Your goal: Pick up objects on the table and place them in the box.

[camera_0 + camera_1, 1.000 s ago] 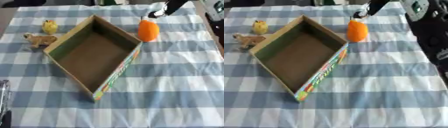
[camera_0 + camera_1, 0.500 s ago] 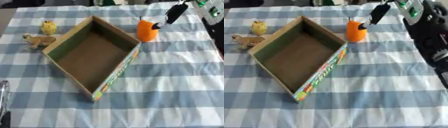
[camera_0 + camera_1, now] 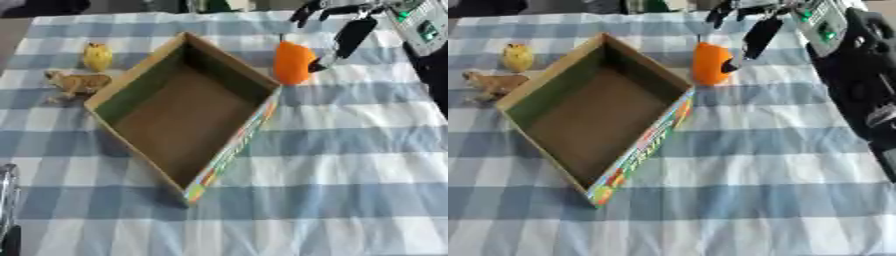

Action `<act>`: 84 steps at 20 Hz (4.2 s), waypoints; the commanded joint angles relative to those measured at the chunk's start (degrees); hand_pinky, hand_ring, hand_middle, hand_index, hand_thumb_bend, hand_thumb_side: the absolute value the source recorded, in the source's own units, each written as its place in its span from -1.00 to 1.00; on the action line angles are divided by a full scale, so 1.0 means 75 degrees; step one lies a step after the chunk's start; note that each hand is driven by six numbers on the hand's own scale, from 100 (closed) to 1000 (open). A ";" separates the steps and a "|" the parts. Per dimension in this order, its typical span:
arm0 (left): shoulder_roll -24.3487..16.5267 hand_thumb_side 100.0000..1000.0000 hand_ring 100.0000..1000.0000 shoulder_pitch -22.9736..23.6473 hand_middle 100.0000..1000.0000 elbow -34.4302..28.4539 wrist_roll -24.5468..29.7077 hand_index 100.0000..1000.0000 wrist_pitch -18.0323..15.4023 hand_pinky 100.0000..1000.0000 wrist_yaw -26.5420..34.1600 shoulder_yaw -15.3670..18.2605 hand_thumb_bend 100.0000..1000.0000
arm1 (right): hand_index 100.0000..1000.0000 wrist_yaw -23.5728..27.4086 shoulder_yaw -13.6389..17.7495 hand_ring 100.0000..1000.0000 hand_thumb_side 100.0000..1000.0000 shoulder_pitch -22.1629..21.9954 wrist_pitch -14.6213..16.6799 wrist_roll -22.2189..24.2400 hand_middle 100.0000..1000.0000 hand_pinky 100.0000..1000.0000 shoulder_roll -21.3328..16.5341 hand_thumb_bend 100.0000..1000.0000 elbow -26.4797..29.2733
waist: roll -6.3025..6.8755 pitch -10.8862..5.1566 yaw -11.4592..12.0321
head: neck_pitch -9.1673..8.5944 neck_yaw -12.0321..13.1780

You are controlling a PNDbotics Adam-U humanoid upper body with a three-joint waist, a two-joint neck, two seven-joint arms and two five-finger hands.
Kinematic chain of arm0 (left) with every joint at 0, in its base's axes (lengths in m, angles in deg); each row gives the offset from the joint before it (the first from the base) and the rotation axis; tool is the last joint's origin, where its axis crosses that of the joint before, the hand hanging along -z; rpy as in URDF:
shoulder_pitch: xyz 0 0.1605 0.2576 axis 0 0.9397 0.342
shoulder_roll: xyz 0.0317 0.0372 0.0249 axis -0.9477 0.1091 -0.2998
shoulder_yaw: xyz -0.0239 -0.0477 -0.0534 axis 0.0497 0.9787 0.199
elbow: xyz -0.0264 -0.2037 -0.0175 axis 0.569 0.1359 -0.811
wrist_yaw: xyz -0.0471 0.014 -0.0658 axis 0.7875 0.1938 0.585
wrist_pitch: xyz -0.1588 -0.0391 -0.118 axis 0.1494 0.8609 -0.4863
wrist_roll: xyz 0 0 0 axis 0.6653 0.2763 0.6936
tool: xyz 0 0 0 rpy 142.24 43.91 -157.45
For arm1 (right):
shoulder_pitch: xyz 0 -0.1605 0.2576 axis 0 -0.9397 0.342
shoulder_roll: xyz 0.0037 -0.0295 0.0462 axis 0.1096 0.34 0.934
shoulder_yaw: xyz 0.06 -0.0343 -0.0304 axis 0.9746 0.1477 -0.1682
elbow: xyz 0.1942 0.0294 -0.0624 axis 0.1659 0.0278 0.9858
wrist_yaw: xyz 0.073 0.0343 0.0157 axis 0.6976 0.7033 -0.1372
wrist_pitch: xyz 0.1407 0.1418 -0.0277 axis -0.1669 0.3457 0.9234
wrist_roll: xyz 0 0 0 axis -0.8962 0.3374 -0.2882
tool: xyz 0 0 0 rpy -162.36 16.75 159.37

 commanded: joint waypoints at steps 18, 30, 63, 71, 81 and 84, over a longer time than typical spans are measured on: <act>-0.0001 0.50 0.05 -0.0095 0.08 -0.0147 0.0049 0.34 0.0005 -0.14 0.0069 -0.0015 -1.00 | 0.68 -0.0621 -0.0117 0.92 -0.29 -0.0183 -0.0512 -0.0926 0.36 0.61 0.0033 -0.18 -0.0101 | 0.0044 0.0044 0.0066 | -0.0133 -0.0138; 0.0040 0.51 0.04 -0.0097 0.08 -0.0147 0.0064 0.34 0.0026 -0.14 0.0070 -0.0016 -1.00 | 0.22 -0.0307 -0.0150 0.60 -0.88 -0.0289 -0.1180 -0.2206 -0.18 0.36 -0.0074 -1.00 0.0400 | 0.0020 0.0119 0.0065 | -0.0125 -0.0038; 0.0053 0.51 0.05 -0.0161 0.08 -0.0147 0.0097 0.34 -0.0008 -0.14 0.0103 -0.0044 -1.00 | 0.09 0.1654 -0.0661 0.52 -1.00 -0.0134 -0.2523 -0.2487 -0.32 0.27 0.0352 -1.00 0.4628 | -0.0021 0.0098 0.0163 | -0.0207 -0.0102; 0.0069 0.51 0.05 -0.0176 0.08 -0.0147 0.0090 0.34 -0.0007 -0.14 0.0107 -0.0038 -1.00 | 0.10 0.1769 -0.0890 0.54 -1.00 -0.0446 -0.2649 -0.2159 -0.32 0.26 0.0799 -1.00 0.4614 | -0.0010 0.0128 0.0190 | -0.0266 -0.0105; 0.0096 0.52 0.04 -0.0183 0.08 -0.0147 0.0112 0.34 -0.0010 -0.14 0.0123 -0.0056 -1.00 | 0.13 0.1518 -0.1490 0.54 -1.00 -0.0606 -0.2496 -0.1657 -0.27 0.25 0.1224 -1.00 0.4244 | -0.0032 0.0176 0.0221 | -0.0274 -0.0147; 0.0103 0.52 0.04 -0.0187 0.08 -0.0147 0.0118 0.34 -0.0012 -0.14 0.0127 -0.0058 -1.00 | 0.23 0.1425 -0.1618 0.56 -1.00 -0.0644 -0.2406 -0.1479 -0.18 0.27 0.1373 -1.00 0.4111 | -0.0039 0.0189 0.0227 | -0.0277 -0.0148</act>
